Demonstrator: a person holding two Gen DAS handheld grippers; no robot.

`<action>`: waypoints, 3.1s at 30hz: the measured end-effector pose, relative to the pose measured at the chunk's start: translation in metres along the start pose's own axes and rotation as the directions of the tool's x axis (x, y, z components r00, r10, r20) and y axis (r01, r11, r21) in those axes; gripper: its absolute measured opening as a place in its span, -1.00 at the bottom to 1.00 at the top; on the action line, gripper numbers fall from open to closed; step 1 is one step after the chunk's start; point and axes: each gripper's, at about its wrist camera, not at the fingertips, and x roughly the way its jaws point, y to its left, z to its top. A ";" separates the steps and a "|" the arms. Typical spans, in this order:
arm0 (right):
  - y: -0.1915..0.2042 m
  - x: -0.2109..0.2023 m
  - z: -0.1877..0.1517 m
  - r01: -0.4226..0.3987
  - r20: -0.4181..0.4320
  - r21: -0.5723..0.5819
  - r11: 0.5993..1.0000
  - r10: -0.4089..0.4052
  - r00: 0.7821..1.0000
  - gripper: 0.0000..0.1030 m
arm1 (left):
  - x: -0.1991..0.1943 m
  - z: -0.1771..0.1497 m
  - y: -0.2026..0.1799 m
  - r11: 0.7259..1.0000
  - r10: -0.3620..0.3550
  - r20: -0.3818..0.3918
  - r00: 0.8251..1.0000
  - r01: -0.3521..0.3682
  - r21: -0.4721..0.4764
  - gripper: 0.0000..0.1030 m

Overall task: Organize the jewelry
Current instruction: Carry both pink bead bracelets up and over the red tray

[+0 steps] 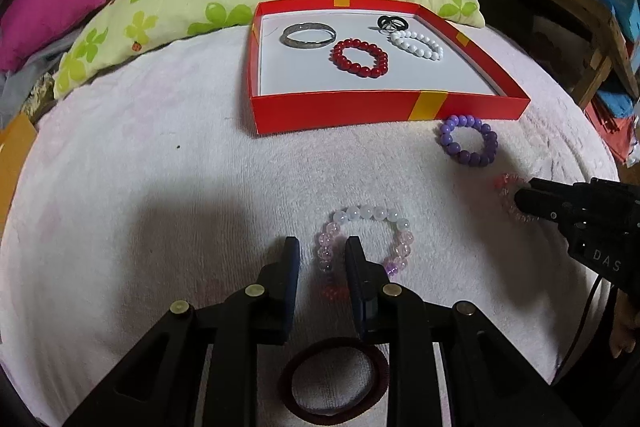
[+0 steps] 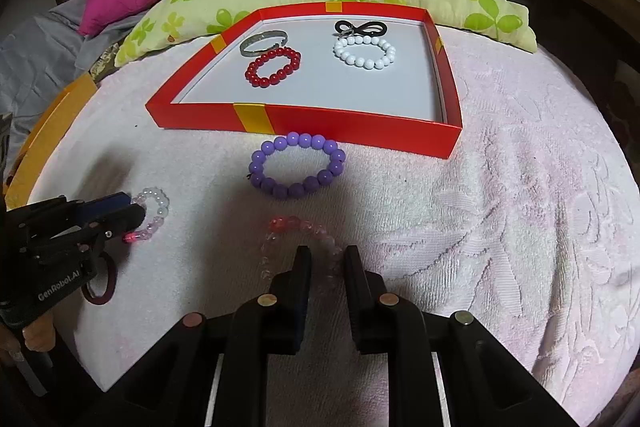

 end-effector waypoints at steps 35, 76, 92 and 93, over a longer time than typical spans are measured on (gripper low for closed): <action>-0.018 -0.046 0.014 -0.161 0.162 0.128 0.979 0.140 0.977 -0.83 | -0.051 0.014 0.000 0.999 -0.028 0.177 0.984 0.024 0.022 -0.85; -0.043 -0.036 0.114 -0.217 0.226 0.137 0.967 0.183 0.957 -0.83 | -0.049 0.119 -0.016 0.993 -0.120 0.296 0.948 0.115 0.035 -0.85; -0.040 0.010 0.181 -0.255 0.188 0.141 0.957 0.227 0.955 -0.83 | -0.015 0.128 -0.004 0.989 -0.148 0.248 0.957 0.148 0.020 -0.85; -0.039 0.013 0.184 -0.255 0.184 0.142 0.956 0.228 0.956 -0.83 | -0.013 0.129 -0.003 0.989 -0.149 0.243 0.958 0.150 0.017 -0.85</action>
